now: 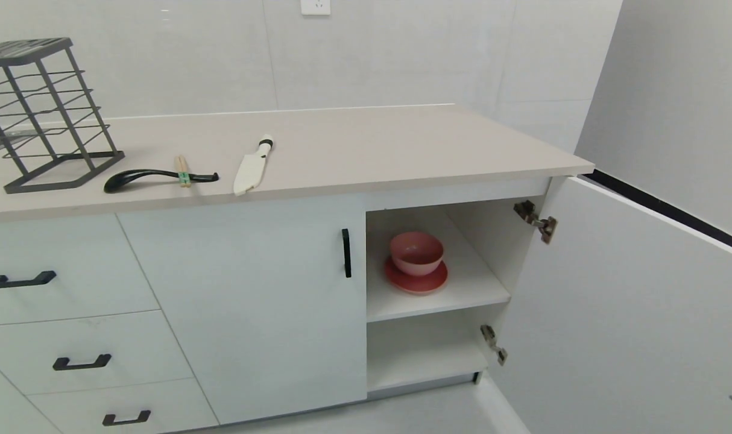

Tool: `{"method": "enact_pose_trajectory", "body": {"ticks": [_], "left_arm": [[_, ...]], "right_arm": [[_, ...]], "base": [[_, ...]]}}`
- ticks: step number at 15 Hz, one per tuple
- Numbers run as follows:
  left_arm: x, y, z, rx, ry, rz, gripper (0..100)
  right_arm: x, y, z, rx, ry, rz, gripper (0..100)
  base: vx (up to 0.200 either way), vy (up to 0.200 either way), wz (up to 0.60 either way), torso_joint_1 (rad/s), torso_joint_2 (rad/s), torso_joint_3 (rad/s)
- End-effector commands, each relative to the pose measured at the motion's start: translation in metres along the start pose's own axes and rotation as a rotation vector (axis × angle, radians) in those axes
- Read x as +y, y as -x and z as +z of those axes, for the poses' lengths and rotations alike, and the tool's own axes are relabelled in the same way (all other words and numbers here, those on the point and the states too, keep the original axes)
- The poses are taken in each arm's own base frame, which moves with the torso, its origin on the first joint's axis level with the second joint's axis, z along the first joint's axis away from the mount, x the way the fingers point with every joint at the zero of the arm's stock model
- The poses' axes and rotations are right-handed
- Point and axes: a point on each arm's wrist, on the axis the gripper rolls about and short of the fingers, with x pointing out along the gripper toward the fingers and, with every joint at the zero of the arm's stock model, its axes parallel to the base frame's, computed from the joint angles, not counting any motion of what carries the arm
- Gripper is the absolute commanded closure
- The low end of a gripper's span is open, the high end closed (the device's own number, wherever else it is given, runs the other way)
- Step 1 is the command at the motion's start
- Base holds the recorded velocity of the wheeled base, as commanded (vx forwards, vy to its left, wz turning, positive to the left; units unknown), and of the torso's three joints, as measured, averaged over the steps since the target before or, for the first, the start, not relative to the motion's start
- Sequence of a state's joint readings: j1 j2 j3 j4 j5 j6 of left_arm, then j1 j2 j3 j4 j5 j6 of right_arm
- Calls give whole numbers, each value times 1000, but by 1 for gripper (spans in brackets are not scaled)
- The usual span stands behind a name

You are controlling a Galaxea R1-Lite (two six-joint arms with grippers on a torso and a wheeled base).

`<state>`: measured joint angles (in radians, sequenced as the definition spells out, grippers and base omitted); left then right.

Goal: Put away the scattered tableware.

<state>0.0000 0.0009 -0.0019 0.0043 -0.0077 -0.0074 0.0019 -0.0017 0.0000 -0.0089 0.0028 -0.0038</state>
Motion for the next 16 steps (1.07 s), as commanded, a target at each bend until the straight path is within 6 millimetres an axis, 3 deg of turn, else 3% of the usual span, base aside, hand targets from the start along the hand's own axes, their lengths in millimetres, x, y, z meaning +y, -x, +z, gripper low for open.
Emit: {"method": "enact_pose_trajectory", "body": {"ticks": [1,11,14,16], "left_arm": [[0,0,0,-2,0,0,0],[0,0,0,-2,-6,0,0],[0,0,0,0,-4,0,0],[0,0,0,-2,-4,-2,0]], "right_arm": [[0,0,0,3,1,0,0],[0,0,0,3,1,1,0],[0,0,0,3,1,1,0],[0,0,0,3,1,1,0]], "base": [[-200,-200,0,-2,2,2],[0,-200,0,3,2,4],[-200,0,0,5,2,2],[0,-200,0,10,5,0]]}}
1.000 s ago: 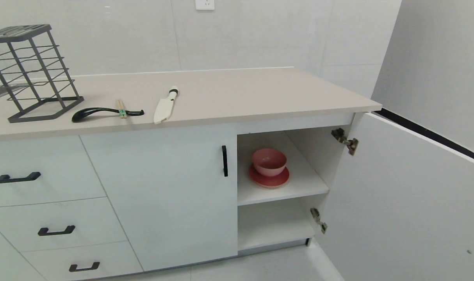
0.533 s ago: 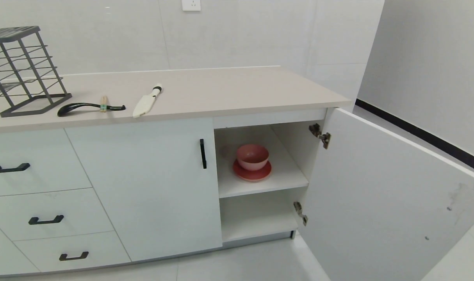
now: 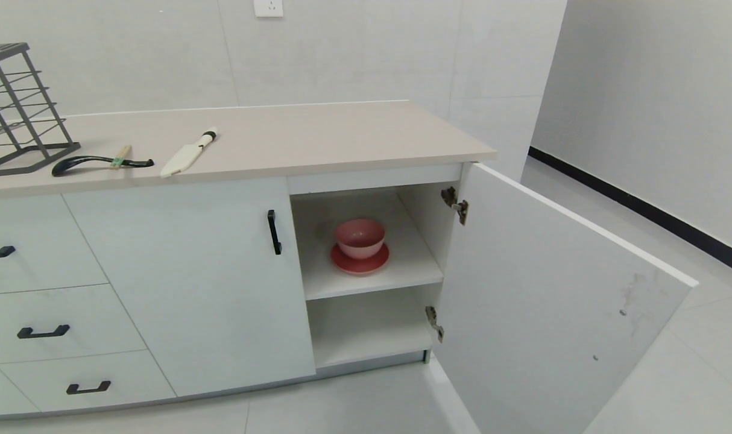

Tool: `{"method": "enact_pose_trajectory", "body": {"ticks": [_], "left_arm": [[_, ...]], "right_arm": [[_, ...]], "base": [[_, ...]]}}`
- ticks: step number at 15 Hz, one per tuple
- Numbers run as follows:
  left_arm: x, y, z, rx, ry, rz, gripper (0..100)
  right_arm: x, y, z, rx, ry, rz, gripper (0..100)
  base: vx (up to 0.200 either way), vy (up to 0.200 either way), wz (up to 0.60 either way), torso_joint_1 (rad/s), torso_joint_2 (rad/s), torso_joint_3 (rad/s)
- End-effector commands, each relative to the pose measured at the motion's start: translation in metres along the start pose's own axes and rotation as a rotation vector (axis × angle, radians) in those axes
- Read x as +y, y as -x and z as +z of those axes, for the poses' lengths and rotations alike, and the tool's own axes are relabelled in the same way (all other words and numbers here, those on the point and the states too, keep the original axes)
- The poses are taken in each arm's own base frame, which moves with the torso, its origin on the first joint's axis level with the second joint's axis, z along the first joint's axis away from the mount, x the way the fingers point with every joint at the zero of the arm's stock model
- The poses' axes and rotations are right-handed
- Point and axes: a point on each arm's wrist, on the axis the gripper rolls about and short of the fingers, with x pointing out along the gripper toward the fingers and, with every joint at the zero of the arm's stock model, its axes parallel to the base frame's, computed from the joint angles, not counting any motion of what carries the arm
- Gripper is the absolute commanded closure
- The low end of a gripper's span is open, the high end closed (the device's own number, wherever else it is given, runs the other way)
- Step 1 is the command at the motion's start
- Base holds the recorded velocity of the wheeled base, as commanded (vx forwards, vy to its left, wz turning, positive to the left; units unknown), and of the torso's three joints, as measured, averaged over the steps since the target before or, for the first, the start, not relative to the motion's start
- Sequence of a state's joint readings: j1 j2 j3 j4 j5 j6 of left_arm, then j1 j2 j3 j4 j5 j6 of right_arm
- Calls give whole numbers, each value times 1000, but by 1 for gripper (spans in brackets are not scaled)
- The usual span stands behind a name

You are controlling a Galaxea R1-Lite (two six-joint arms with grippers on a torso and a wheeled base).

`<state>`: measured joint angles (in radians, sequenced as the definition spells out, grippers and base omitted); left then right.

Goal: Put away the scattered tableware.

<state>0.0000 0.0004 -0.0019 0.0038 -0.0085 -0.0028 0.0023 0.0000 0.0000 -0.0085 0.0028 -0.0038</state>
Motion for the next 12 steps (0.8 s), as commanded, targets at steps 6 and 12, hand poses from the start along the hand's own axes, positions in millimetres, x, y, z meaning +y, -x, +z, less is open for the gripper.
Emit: {"method": "enact_pose_trajectory", "body": {"ticks": [6,12], "left_arm": [[0,0,0,-1,-1,-1,0],[0,0,0,1,0,-2,0]], "right_arm": [[0,0,0,1,4,4,0],[0,0,0,0,31,21,0]], "base": [[0,-67,0,1,2,2],[0,-33,0,-1,0,1]]}}
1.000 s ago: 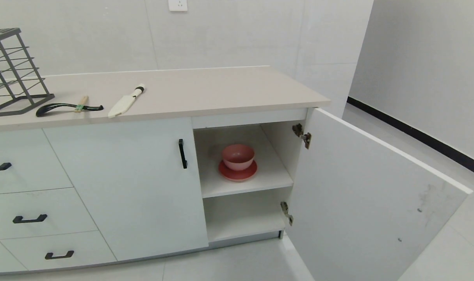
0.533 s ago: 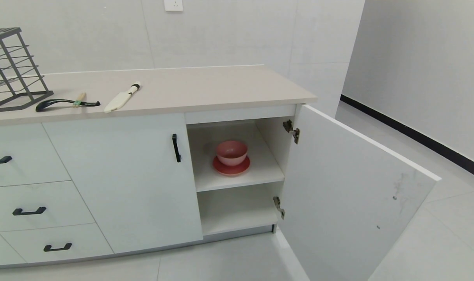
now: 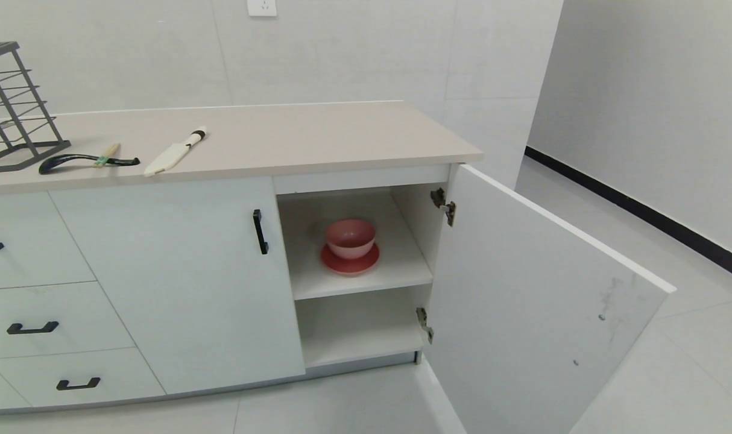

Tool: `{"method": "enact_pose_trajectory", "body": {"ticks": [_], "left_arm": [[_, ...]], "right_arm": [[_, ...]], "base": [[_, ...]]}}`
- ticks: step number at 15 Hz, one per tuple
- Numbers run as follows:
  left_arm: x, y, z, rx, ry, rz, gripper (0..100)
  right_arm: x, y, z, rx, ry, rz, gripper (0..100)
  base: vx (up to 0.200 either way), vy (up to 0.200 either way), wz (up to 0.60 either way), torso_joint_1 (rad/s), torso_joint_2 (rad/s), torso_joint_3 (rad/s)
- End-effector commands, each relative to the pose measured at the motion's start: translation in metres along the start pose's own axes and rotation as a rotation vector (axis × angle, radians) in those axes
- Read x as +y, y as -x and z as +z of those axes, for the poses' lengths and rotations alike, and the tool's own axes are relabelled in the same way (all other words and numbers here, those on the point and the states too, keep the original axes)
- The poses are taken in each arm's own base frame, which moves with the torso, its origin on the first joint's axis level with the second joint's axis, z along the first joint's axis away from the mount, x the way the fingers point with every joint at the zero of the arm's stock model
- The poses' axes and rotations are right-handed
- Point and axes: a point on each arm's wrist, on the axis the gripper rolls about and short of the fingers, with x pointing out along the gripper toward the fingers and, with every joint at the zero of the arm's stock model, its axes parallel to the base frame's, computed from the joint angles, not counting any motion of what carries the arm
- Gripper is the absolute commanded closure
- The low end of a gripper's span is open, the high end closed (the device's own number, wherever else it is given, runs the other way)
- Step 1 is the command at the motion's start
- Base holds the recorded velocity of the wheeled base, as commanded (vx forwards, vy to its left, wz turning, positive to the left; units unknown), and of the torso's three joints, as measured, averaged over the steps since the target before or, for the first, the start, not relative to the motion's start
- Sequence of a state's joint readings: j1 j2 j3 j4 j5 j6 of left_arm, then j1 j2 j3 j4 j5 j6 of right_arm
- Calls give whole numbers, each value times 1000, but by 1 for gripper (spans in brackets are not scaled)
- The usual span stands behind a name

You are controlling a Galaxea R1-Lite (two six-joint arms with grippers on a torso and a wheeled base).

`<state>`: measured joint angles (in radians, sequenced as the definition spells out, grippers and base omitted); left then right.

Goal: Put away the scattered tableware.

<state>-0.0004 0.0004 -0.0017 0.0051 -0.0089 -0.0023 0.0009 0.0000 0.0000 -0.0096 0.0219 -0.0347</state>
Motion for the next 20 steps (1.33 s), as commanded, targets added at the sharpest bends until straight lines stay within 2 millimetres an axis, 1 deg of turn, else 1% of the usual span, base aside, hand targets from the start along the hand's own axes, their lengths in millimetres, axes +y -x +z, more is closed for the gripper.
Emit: {"method": "enact_pose_trajectory", "body": {"ticks": [1,2,3,5,6,7,8,9,10,11,12,13,14,16,17,18,20], "left_arm": [[0,0,0,-1,-1,0,0],[0,0,0,-2,-1,0,0],[0,0,0,-2,-1,0,0],[0,0,0,-1,-1,0,0],[0,0,0,-1,-1,0,0],[0,0,0,-1,2,0,0],[0,0,0,-1,1,0,0],[0,0,0,-2,1,0,0],[0,0,0,-1,2,0,0],[0,0,0,-1,1,0,0],[0,0,0,-2,1,0,0],[0,0,0,-1,2,2,0],[0,0,0,-1,2,2,0],[0,0,0,-1,2,2,0],[0,0,0,-2,1,2,0],[0,0,0,-1,1,0,0],[0,0,0,-1,1,2,0]], "right_arm": [[0,0,0,2,2,5,0],[0,0,0,2,2,6,0],[0,0,0,2,-1,5,100],[0,0,0,-1,2,5,100],[0,2,10,-38,-14,4,100],[-1,14,55,-199,-50,0,100],[-3,17,114,-280,-50,10,100],[-4,6,129,-239,-10,22,100],[-3,-10,122,-146,5,76,100],[-2,-28,115,-42,2,128,100],[-2,-37,114,2,-2,134,100],[-2,-53,110,87,-5,143,100],[-1,-63,104,153,-9,154,100],[0,-71,99,203,-14,173,100],[0,-84,98,242,-16,186,100],[1,-94,98,257,-16,213,100],[3,-121,97,272,-6,273,100]], "base": [[0,0,0,0,0,0],[0,0,0,0,0,0],[0,0,0,0,0,0],[0,0,0,0,0,0],[0,0,0,0,0,0],[0,0,0,0,0,0],[0,0,0,0,0,0],[0,0,0,0,0,0],[0,0,0,0,0,0],[-200,-200,0,2,2,2],[-200,-200,0,7,2,-2],[-200,-200,0,12,2,-7],[0,0,0,0,0,0],[0,0,0,0,0,0],[0,0,0,0,0,0],[0,0,0,0,0,0],[0,0,0,0,0,0]]}}
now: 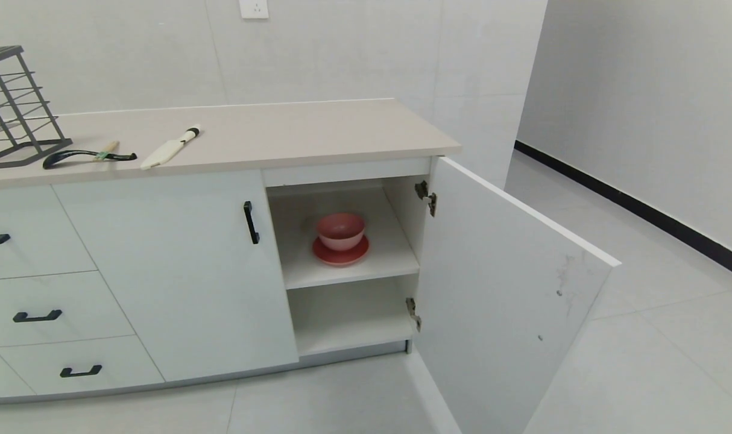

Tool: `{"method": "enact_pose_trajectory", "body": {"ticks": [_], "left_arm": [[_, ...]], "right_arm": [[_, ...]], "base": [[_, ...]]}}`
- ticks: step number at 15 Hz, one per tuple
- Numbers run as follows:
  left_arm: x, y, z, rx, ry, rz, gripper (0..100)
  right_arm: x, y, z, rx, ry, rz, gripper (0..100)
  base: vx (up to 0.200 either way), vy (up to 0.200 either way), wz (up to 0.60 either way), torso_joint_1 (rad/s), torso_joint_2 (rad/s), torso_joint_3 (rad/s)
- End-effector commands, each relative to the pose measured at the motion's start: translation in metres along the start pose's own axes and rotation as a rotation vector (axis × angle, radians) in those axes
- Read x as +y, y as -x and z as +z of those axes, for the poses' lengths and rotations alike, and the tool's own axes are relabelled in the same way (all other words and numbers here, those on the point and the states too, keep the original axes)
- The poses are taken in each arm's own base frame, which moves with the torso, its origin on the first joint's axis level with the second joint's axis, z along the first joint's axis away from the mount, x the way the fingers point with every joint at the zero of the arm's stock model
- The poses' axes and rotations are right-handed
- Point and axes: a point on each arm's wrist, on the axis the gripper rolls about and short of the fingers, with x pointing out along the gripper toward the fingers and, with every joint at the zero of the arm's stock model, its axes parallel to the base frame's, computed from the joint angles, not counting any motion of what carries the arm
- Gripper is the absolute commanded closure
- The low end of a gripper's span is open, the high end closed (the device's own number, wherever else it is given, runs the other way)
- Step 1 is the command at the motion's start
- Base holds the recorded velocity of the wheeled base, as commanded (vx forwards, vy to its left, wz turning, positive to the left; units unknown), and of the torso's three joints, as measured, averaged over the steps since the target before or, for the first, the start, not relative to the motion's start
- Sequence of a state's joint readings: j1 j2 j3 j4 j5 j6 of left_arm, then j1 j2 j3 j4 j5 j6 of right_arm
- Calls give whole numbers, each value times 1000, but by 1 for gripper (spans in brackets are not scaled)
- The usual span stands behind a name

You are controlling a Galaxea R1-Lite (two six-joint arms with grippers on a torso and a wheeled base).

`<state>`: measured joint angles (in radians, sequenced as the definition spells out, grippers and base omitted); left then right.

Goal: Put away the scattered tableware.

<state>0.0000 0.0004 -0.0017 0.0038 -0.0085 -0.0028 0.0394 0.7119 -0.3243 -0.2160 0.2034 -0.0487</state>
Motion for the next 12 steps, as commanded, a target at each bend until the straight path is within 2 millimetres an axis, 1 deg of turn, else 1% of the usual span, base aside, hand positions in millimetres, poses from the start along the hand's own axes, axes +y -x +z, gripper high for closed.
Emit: {"method": "enact_pose_trajectory", "body": {"ticks": [1,2,3,4,5,6,7,8,10,12], "left_arm": [[0,0,0,1,0,1,0],[0,0,0,1,0,1,0],[0,0,0,1,2,1,0],[0,0,0,-1,2,1,0],[0,0,0,1,3,1,0],[0,0,0,1,6,1,0],[0,0,0,1,6,1,0],[0,0,0,1,5,1,0],[0,0,0,1,5,1,0],[0,0,0,1,6,1,0]], "right_arm": [[-6,-34,-2,99,-10,47,100],[-6,-34,-2,99,-10,47,100],[-14,-86,-9,118,-12,109,100],[-15,-96,-10,109,-12,131,100],[-19,-115,-17,112,-13,147,100],[-19,-119,-26,131,-16,151,100],[-18,-121,-29,139,-18,153,100],[-21,-129,-36,149,-22,146,100],[-26,-131,-36,123,-20,121,100],[-27,-132,-37,125,-19,118,100]], "base": [[0,0,0,0,0,0],[0,0,0,0,0,0],[0,0,0,0,0,0],[0,0,0,0,0,0],[0,0,0,0,0,0],[0,0,0,0,0,0],[0,0,0,0,0,0],[0,0,0,0,0,0],[0,0,0,0,0,0],[0,0,0,0,0,0]]}}
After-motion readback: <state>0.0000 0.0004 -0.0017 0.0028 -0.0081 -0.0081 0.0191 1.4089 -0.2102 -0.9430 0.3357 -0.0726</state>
